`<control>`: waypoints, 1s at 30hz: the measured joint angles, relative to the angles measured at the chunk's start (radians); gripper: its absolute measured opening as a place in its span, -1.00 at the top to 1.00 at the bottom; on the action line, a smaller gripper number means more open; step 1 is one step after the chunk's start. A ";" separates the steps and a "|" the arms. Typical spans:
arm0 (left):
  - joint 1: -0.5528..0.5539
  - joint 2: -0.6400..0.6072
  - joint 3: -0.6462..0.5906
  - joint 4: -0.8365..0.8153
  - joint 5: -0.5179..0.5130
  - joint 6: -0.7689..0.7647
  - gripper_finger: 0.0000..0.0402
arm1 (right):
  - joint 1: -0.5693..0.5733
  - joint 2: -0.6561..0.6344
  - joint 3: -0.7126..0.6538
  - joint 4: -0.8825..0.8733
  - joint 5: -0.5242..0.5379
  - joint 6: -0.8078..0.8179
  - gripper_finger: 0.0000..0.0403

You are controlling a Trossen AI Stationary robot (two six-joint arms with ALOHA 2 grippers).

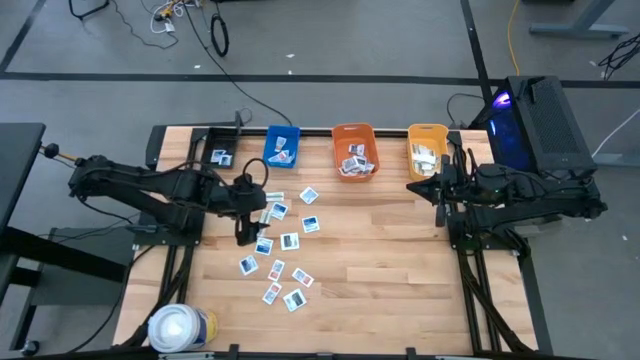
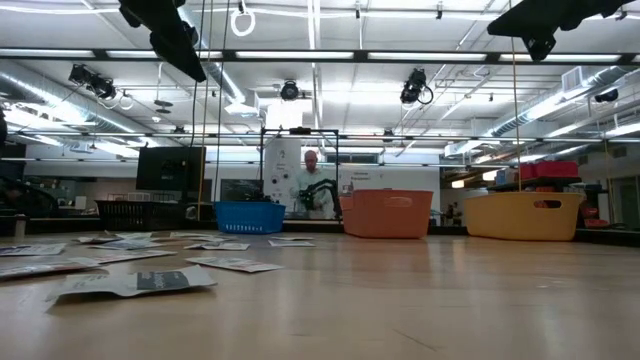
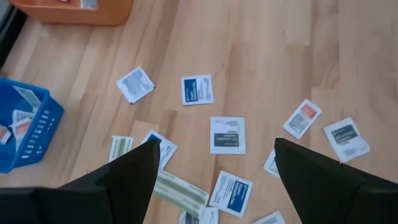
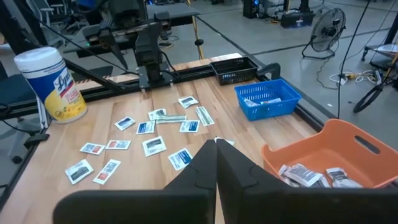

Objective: Pick & Place First Aid Supplies
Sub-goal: Put the towelette pack into the orange bin

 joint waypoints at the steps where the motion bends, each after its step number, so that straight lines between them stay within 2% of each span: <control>1: 0.000 0.000 0.000 0.000 0.004 0.000 -0.59 | 0.000 0.000 0.000 0.000 0.000 0.002 0.96; 5: 0.000 0.000 -0.002 0.012 0.007 0.014 -0.59 | 0.000 0.000 0.000 0.000 0.000 0.002 0.96; 10: 0.003 0.000 -0.138 0.321 0.127 -0.039 -0.59 | 0.000 0.000 0.000 0.000 -0.002 0.002 0.97; 16: 0.001 0.001 -0.308 0.518 0.120 -0.089 -0.59 | 0.000 0.001 0.000 0.000 -0.018 0.002 0.98; 22: 0.005 0.033 -0.435 0.551 0.077 0.095 -0.59 | 0.000 0.025 0.000 -0.001 -0.018 0.002 0.98; 27: 0.009 0.081 -0.521 0.626 0.072 0.078 -0.59 | 0.000 0.058 0.000 -0.002 -0.019 0.018 0.98; 30: 0.008 0.112 -0.530 0.671 0.074 0.077 -0.59 | 0.000 0.075 0.000 -0.003 -0.019 0.029 0.98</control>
